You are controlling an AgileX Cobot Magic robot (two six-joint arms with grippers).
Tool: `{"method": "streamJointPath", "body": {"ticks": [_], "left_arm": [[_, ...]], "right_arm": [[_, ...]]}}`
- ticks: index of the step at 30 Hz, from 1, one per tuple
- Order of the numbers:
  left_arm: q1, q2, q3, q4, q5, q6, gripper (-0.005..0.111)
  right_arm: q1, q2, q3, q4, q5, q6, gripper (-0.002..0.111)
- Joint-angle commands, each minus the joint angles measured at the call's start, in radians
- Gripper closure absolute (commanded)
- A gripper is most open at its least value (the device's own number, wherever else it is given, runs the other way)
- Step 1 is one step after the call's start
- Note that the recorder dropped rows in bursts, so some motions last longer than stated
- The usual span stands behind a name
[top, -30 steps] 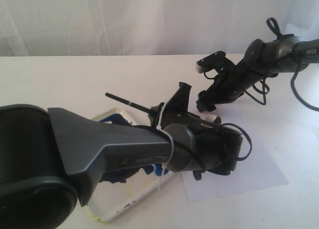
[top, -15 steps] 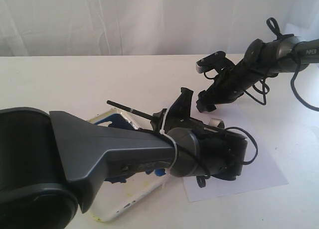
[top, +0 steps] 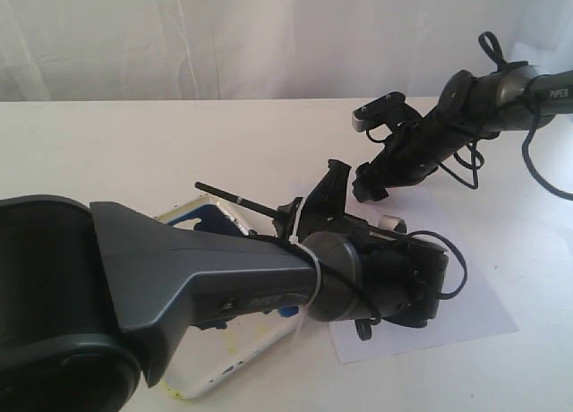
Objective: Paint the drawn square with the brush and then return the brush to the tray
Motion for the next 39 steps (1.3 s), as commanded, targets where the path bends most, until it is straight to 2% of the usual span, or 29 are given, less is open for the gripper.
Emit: {"method": "streamJointPath", "body": {"ticks": [1,8,16,24,32,39], "left_arm": [[0.003,-0.006,0.04,-0.01,0.1,0.008,0.107],[0.003,-0.019,0.059,0.048,0.1,-0.083,0.107],[0.032,-0.039,0.059,0.046,0.1,-0.087,0.107],[0.032,-0.035,0.059,0.02,0.1,-0.087,0.107],[0.023,-0.033,0.059,0.172,0.1,-0.172,0.107],[0.01,-0.033,0.059,0.179,0.1,-0.147,0.107]], "right_arm": [[-0.002,0.021,0.008,-0.033,0.025,-0.001,0.035],[-0.002,0.021,0.008,-0.033,0.025,-0.001,0.035],[-0.002,0.021,0.008,-0.033,0.025,-0.001,0.035],[-0.002,0.021,0.008,-0.033,0.025,-0.001,0.035],[-0.002,0.023,0.008,-0.033,0.025,-0.001,0.035],[-0.002,0.027,0.008,-0.033,0.025,-0.001,0.035]]}}
